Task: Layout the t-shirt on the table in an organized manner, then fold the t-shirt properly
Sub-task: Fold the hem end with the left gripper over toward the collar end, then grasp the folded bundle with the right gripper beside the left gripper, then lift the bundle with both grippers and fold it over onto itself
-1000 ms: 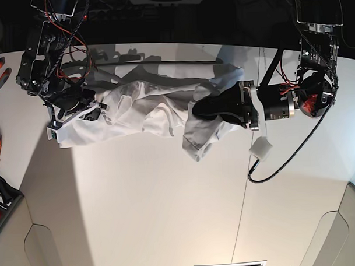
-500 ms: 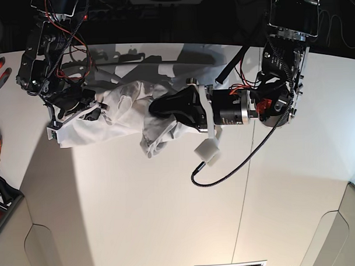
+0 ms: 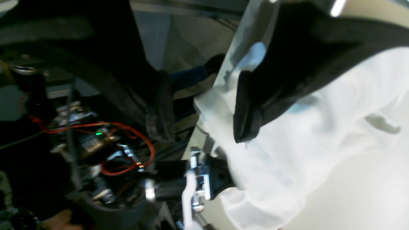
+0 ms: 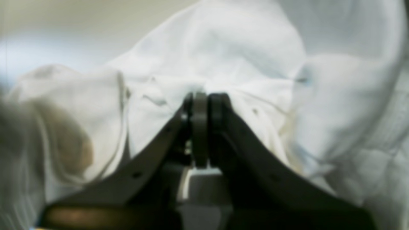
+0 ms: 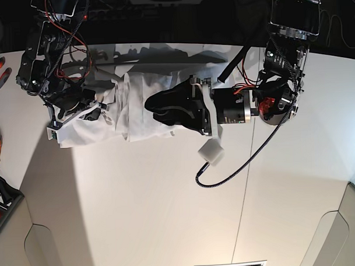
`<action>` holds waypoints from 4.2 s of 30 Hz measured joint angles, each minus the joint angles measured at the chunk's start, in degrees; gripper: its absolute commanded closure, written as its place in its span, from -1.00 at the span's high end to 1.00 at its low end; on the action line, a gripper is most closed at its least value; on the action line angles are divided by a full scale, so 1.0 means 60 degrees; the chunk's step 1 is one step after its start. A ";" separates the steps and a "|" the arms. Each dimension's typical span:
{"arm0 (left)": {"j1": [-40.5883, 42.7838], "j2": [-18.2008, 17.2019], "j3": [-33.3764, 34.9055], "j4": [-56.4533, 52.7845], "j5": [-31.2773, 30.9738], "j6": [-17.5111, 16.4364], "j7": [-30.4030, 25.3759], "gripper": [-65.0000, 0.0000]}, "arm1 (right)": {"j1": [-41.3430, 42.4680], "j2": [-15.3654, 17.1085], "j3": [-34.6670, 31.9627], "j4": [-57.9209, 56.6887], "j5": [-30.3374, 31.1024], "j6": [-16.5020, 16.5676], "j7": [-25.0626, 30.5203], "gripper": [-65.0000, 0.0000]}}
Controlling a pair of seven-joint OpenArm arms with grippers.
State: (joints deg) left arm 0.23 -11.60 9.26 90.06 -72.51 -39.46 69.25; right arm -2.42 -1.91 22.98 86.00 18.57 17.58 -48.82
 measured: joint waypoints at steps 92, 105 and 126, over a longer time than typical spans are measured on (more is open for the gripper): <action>-0.0648 0.0718 0.0321 -0.4477 0.4732 -0.0186 -0.4728 -1.00 | 0.1701 0.2809 0.0426 -0.5289 0.7369 0.3002 -0.3646 0.30; -0.0652 0.0714 0.0317 -0.4477 0.4772 -0.0182 -0.4717 -1.00 | 0.1592 0.2728 0.0404 -0.5009 0.9566 0.2830 -0.5169 -1.00; -0.0674 0.0688 0.0299 -0.4473 0.4845 -0.0087 -0.4645 -1.00 | 0.1570 -0.0561 -0.2047 -0.0350 0.4368 0.2269 -0.4036 -1.00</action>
State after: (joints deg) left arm -3.81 -7.46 11.05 63.22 -43.44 -39.99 41.39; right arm 7.01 -5.28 10.70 83.90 44.77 31.20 -73.03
